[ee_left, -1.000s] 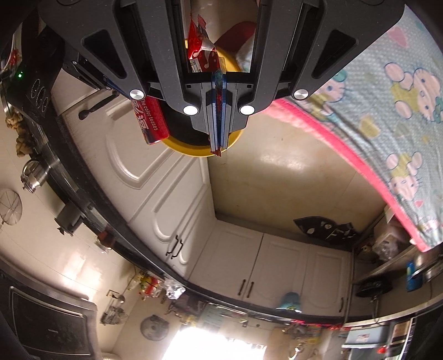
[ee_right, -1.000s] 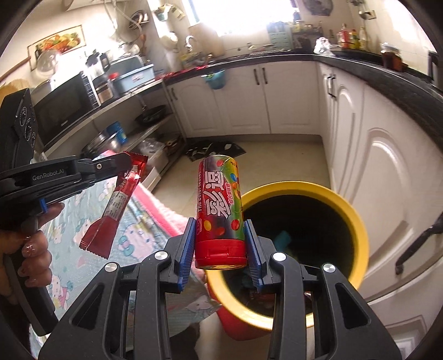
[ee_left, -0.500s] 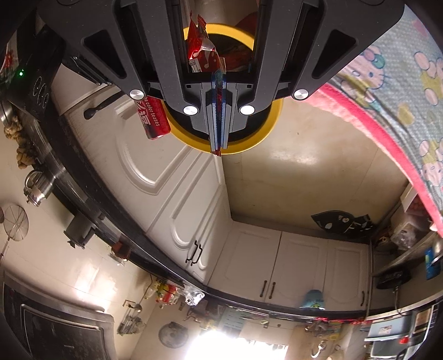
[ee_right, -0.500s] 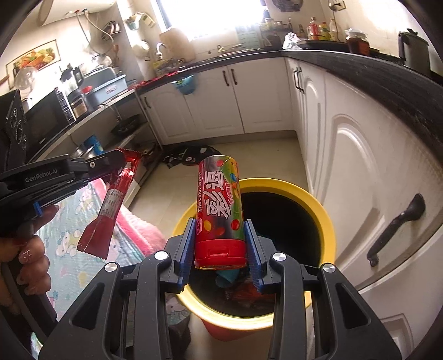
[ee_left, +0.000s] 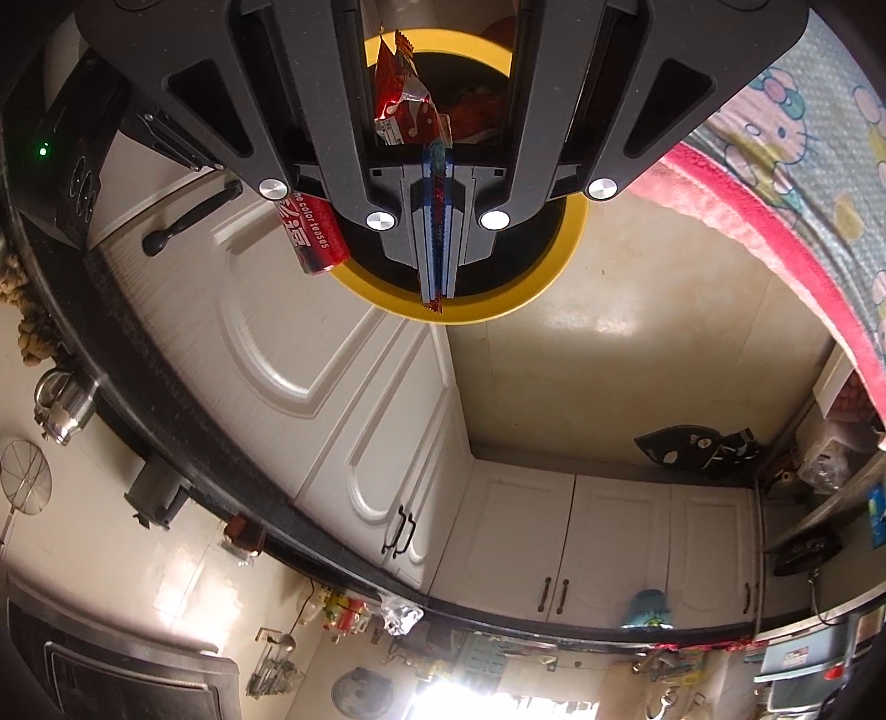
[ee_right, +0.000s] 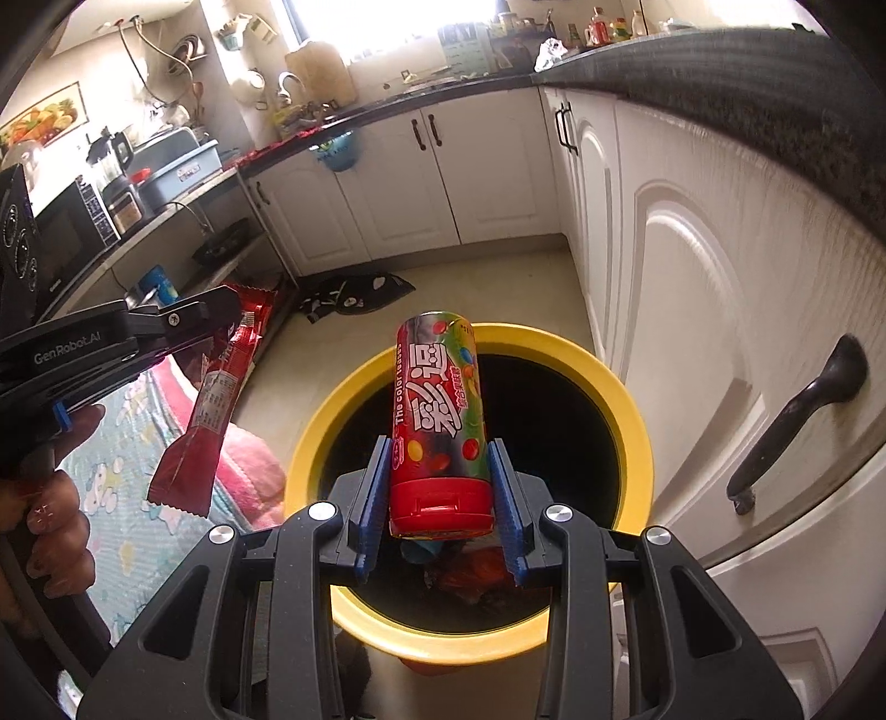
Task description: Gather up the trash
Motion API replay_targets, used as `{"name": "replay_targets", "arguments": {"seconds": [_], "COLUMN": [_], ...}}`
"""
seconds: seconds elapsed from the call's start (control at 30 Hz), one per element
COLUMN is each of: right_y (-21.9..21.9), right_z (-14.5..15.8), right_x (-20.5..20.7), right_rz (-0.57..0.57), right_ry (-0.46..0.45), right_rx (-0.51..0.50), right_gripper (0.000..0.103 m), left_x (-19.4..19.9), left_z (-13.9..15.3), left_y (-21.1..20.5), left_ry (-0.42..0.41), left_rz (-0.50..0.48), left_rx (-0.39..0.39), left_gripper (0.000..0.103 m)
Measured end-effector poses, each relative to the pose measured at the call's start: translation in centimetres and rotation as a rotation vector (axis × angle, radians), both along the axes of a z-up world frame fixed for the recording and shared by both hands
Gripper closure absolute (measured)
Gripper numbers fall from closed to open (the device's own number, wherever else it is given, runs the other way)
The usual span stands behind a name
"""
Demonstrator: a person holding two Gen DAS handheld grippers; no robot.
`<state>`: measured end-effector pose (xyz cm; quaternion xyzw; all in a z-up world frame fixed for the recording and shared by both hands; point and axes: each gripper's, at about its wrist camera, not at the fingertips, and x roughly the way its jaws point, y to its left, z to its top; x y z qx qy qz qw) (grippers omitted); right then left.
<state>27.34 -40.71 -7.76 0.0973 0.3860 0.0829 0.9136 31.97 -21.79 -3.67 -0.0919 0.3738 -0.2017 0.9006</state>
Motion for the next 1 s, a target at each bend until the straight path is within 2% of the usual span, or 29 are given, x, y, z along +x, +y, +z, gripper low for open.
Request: {"name": "replay_targets", "arguments": {"seconds": [0.5,0.57,0.63,0.77,0.83,0.9,1.0], "right_y": [0.8,0.8,0.9,0.7,0.7,0.6,0.7], "right_z": [-3.2,-3.4,-3.4,-3.4,-3.2,-3.1,-2.6], "right_x": [2.2,2.2,2.1,1.7,1.1,0.5,-0.4], "right_rz": [-0.003,-0.008,-0.022,-0.037,-0.042,-0.048,-0.056], "right_ry": [0.085,0.091,0.092,0.093,0.089,0.085,0.074], "right_rx": [-0.033,-0.032,-0.037,-0.039,-0.039,-0.042,-0.047], "right_gripper": [0.069,0.065,0.056,0.051,0.048,0.044,0.041], "left_x": [1.6,1.6,1.6,1.2,0.9,0.6,-0.3], "left_z": [-3.2,-3.4,-3.5,-3.5,-3.3,-3.1,-2.6], "left_y": [-0.4,-0.3,0.2,1.0,1.6,2.0,3.0], "left_ry": [0.083,0.087,0.094,0.097,0.093,0.090,0.073], "left_rz": [-0.017,-0.012,-0.002,0.015,0.026,0.036,0.049], "left_rx": [0.005,0.005,0.003,0.011,0.018,0.023,0.035], "left_gripper": [0.102,0.093,0.080,0.068,0.057,0.051,0.047]}}
